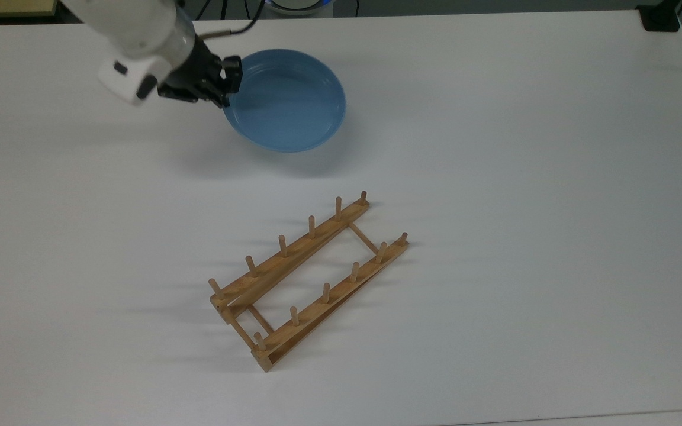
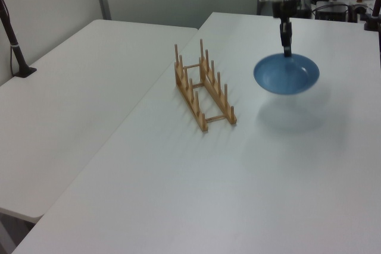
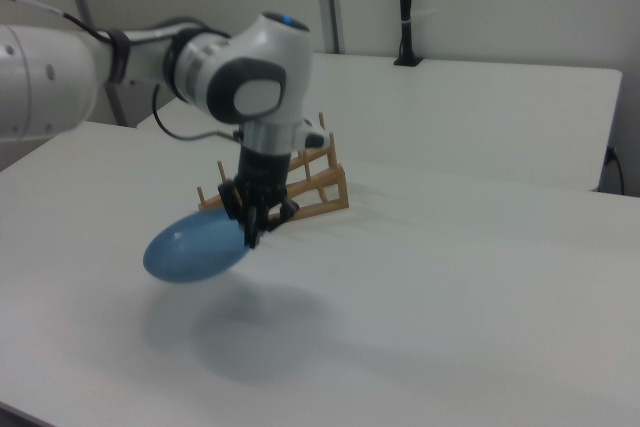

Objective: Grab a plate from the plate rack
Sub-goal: 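Lower the blue plate flat onto the table beside the rack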

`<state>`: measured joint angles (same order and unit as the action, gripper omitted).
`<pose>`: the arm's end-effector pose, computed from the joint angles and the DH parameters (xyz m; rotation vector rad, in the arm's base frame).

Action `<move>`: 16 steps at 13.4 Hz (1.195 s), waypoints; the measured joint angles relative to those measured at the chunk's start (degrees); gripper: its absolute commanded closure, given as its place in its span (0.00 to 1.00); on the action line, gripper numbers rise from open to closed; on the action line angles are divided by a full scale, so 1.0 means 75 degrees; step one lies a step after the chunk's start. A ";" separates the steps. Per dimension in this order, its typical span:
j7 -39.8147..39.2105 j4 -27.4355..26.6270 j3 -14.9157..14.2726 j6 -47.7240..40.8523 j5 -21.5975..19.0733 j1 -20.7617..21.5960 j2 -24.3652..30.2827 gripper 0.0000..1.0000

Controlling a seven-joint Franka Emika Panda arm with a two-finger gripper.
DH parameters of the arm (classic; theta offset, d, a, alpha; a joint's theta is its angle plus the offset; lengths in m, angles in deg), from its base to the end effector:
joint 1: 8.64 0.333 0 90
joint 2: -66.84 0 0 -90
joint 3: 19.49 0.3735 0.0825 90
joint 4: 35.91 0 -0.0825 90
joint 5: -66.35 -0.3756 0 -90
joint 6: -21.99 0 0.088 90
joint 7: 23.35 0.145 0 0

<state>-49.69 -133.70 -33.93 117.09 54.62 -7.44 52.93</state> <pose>0.5854 -0.0973 0.4545 -2.8871 -0.2606 0.3161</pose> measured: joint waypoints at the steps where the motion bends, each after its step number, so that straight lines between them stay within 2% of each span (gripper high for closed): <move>1: -0.0144 -0.0108 -0.0003 0.0175 0.0127 -0.0020 -0.0168 1.00; 5: -0.0527 -0.0450 -0.0010 0.1274 0.0545 -0.0131 -0.0727 0.99; 7: -0.0674 -0.0552 -0.0010 0.1660 0.0728 -0.0133 -0.0915 0.93; 8: -0.0730 -0.0564 -0.0010 0.1697 0.0797 -0.0133 -0.0964 0.78; 10: -0.0832 -0.0597 -0.0013 0.1705 0.0918 -0.0146 -0.1013 0.35; 11: -0.0847 -0.0618 -0.0024 0.1705 0.0974 -0.0158 -0.1019 0.02; 16: -0.0612 -0.0635 -0.0067 0.1705 0.0998 -0.0249 -0.0988 0.00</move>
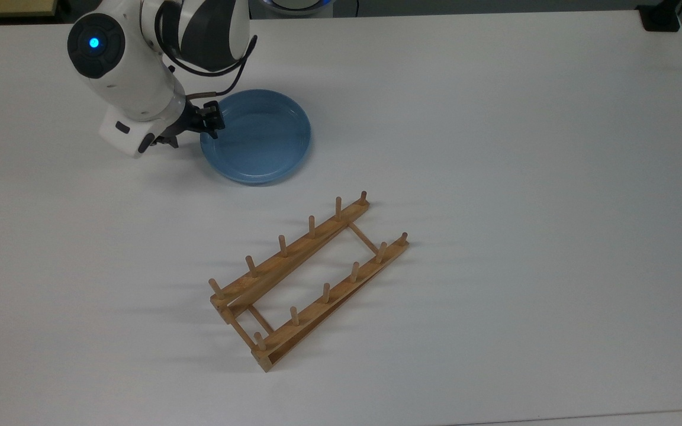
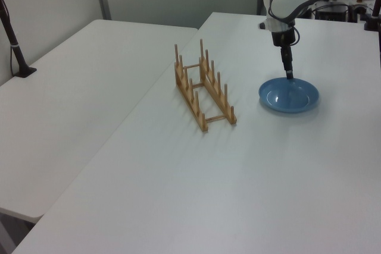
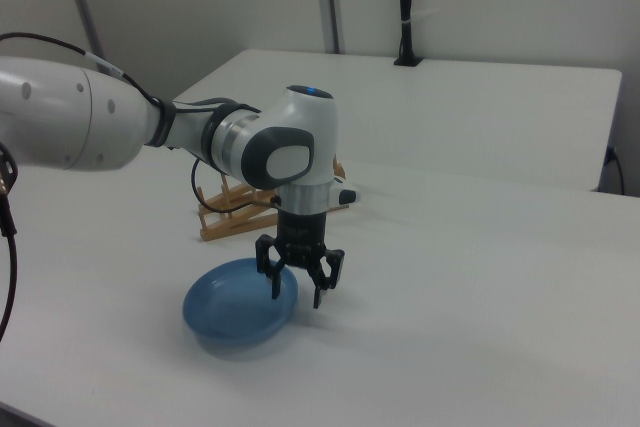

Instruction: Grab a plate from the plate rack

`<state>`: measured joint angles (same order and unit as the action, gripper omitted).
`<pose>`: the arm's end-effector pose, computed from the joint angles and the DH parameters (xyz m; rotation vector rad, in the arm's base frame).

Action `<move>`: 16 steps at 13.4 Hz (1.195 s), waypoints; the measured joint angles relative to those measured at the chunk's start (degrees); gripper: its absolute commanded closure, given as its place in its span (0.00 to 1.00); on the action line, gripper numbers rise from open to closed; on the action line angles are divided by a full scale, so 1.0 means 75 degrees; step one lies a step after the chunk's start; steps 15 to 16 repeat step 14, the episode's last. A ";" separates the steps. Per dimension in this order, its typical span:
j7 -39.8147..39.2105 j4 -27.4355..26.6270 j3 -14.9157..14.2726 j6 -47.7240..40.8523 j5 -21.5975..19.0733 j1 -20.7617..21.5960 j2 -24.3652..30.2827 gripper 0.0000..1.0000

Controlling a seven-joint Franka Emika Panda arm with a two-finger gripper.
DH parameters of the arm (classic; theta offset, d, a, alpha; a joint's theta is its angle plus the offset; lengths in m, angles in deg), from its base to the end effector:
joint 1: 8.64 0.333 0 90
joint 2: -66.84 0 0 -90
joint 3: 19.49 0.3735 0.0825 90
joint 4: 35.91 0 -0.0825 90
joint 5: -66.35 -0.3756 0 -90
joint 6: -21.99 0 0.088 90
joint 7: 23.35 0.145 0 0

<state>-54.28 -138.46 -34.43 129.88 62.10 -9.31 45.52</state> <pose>0.5978 -0.1455 0.3530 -3.0165 -0.3632 0.3895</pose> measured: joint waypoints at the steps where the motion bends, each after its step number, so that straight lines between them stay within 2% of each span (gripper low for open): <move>1: 0.0454 0.0039 0.0013 0.0002 0.0059 0.0018 0.0084 0.00; 3: 0.1514 0.0105 0.0207 0.0003 0.0341 0.0066 0.0484 0.00; 6: 0.3103 0.0229 0.0996 -0.0601 0.0707 0.0171 0.1524 0.00; 9: 0.3774 0.0510 0.1638 -0.1673 0.0838 0.0224 0.2538 0.00; 11: 0.3871 0.0623 0.1771 -0.1958 0.0874 0.0212 0.2777 0.00; 16: 0.3920 0.0658 0.1768 -0.1996 0.0883 0.0060 0.2791 0.00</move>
